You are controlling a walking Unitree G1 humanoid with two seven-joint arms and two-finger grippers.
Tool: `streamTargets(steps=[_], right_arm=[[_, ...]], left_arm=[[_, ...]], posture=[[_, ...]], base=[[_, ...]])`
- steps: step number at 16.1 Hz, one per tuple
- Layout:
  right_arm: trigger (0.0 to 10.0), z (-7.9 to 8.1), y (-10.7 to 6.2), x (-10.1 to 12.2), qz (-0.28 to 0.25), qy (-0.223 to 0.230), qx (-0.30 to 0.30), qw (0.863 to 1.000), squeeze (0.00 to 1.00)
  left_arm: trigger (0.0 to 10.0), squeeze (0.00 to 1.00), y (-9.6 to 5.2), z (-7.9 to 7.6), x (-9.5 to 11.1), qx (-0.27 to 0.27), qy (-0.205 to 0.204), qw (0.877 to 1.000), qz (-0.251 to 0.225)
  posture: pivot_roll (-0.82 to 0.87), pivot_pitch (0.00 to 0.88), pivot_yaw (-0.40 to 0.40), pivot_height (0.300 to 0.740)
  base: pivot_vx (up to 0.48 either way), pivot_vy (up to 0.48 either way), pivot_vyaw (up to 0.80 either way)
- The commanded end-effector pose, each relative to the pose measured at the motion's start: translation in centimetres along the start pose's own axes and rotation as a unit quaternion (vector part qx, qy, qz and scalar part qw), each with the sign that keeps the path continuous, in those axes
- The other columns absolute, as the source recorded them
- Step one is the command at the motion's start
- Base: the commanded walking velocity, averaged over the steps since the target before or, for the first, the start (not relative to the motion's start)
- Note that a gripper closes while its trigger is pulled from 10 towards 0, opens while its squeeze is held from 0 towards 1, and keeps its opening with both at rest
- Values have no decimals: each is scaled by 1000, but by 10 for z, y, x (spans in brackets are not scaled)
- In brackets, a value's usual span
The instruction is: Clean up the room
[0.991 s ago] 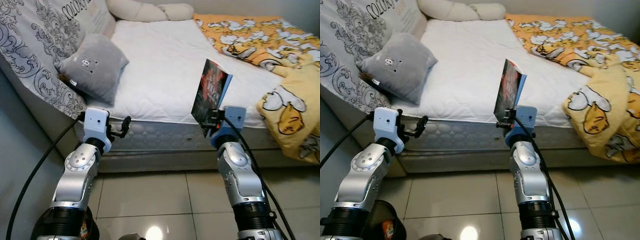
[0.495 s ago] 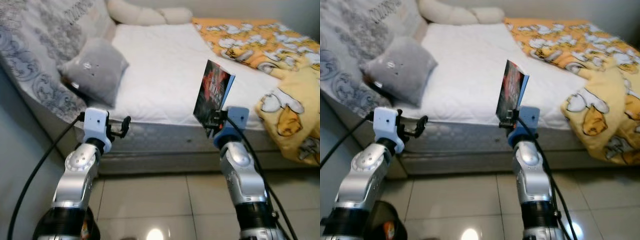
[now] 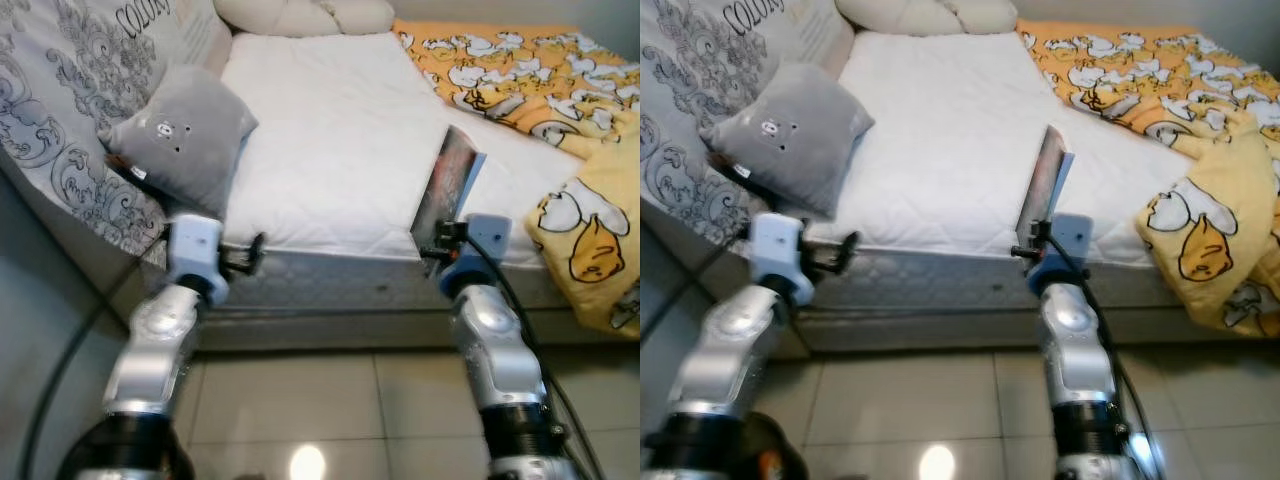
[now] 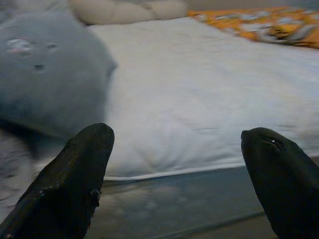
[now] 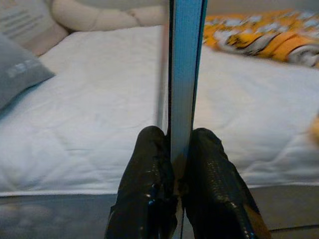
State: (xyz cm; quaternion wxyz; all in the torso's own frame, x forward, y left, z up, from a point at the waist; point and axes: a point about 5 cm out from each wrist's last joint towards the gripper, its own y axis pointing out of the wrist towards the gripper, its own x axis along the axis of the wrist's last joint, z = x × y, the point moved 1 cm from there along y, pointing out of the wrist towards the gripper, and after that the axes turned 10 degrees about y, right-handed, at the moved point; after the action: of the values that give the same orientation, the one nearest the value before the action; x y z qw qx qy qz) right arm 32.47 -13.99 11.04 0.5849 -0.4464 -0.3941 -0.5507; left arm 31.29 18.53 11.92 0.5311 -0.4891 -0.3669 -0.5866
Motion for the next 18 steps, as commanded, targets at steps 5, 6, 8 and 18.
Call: streamTargets(steps=[5,6,8,18], right_arm=[[10000,5,2,11,-20,-1,15,1000,0],[10000,5,2,11,-20,-1,15,1000,0],[10000,5,2,11,-20,-2,16,1000,0],[10000,10,2,9,-12,-27,39,999,0]], left_arm=[[10000,0,4,-4,6,-5,-1,1000,-9],[10000,0,4,-4,6,-5,-1,1000,-9],[10000,0,4,-4,6,-5,-2,1000,-9],[10000,0,4,-5,6,-5,-3,1000,-8]], posture=[[70,0,-9,740],[70,0,-9,740],[70,0,-9,740],[72,0,-10,740]], base=[[345,0,0],[364,0,0],[366,0,0],[372,0,0]])
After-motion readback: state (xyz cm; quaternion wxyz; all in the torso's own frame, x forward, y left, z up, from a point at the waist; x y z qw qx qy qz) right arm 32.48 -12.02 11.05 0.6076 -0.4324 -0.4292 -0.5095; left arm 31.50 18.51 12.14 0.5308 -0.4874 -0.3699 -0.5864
